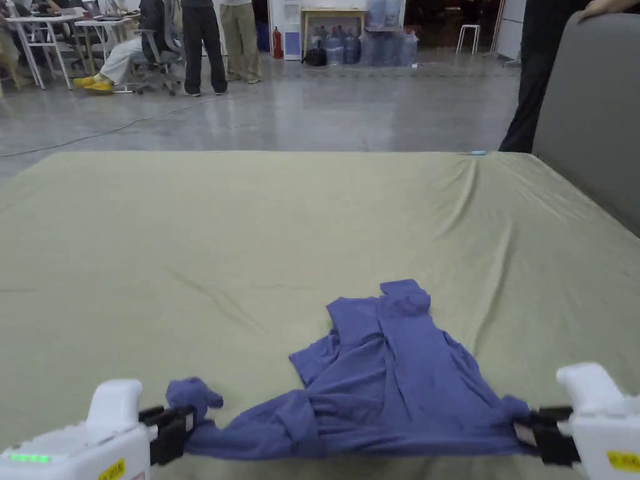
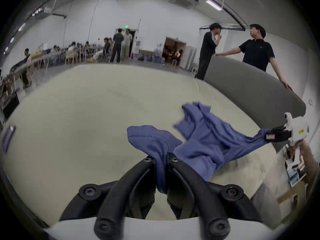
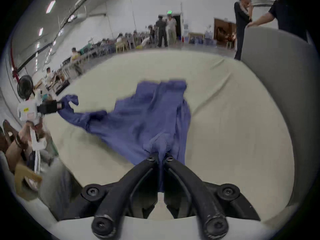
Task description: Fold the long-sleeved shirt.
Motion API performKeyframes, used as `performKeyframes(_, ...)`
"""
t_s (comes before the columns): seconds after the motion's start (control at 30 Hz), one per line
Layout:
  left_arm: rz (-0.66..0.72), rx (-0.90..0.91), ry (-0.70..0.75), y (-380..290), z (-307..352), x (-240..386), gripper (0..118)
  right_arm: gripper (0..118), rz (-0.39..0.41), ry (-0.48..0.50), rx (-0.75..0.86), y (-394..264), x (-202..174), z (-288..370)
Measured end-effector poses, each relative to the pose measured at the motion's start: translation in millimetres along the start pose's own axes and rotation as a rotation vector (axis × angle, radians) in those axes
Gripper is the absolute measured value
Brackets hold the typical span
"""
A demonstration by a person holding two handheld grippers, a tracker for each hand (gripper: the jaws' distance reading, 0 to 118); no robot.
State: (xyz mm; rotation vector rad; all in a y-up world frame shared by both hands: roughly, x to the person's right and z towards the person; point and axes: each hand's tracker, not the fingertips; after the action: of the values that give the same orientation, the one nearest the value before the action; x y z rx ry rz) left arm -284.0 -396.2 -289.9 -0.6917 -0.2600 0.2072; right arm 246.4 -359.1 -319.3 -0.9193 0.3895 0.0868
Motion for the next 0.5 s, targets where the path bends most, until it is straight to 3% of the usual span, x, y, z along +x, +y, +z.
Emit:
performKeyframes(0.1,0.0,-0.025,0.026,-23,-5,-6,3,0,-0.013,0.022,-0.111,-30,-1,-22)
performKeyframes(0.27,0.052,-0.005,0.011,-26,-3,-9,4,0,-0.049,-0.01,-0.112,-36,1,-41)
performKeyframes(0.3,0.06,0.006,0.008,-22,-1,-10,14,9,-0.068,-0.009,-0.108,-32,3,-38)
performKeyframes(0.33,0.061,-0.003,0.021,-17,1,-9,38,35,-0.072,-0.023,-0.109,-28,5,-33)
performKeyframes(0.4,0.07,-0.021,0.03,-8,12,-6,115,108,-0.085,-0.05,-0.096,-24,6,-14)
performKeyframes(0.5,0.104,0.068,0.021,8,36,-7,118,110,-0.097,-0.046,0.023,-16,9,18)
